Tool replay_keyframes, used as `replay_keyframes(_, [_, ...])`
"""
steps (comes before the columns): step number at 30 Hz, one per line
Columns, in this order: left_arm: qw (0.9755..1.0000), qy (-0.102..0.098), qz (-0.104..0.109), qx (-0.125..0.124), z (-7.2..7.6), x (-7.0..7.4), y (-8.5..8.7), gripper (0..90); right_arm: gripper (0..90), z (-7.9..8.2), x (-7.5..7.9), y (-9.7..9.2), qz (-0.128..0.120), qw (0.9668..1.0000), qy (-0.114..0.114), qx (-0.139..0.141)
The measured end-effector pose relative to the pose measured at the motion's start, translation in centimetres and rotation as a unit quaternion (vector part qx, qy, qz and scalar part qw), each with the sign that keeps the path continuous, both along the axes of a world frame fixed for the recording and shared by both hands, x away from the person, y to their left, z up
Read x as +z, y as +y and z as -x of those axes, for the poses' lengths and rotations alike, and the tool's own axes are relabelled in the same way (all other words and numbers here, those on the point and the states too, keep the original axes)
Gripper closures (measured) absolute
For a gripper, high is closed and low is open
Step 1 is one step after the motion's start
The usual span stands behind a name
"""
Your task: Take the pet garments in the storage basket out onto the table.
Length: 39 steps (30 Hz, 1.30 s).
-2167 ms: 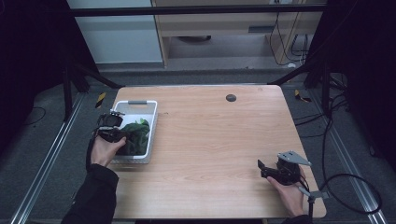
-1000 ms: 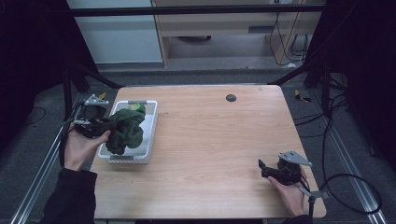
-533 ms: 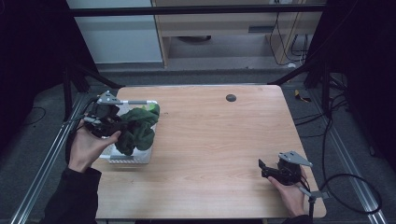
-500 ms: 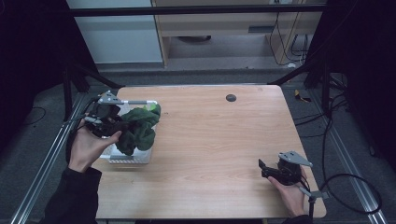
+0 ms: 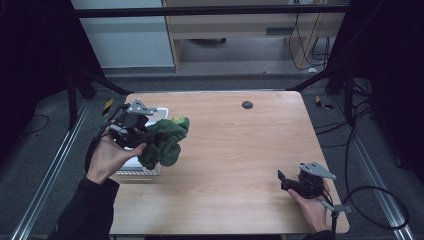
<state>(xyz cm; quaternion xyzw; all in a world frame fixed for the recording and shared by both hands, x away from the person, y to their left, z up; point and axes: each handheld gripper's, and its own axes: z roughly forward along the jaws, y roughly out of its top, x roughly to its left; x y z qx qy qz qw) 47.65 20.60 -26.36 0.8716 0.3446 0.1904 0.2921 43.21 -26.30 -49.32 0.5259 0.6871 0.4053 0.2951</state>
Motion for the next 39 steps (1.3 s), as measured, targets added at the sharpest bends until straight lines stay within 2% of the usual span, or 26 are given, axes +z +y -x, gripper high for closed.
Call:
replay_keyframes(12, [0.9992, 0.014, -0.008, -0.035, -0.3, -0.7, -2.5, 75.0, 12.0, 0.1, 0.0, -0.1, -0.001, 1.0000, -0.003, -0.002])
replay_keyframes(23, [0.9971, 0.024, -0.020, -0.070, -0.7, -1.6, -5.2, 75.0, 12.0, 0.1, -0.1, 0.0, 0.003, 1.0000, -0.005, -0.001])
replay_keyframes(39, [0.9910, 0.057, -0.031, -0.117, -2.1, -4.4, -8.5, 74.9, 11.9, 0.1, 0.0, 0.0, 0.001, 1.0000, -0.009, 0.000])
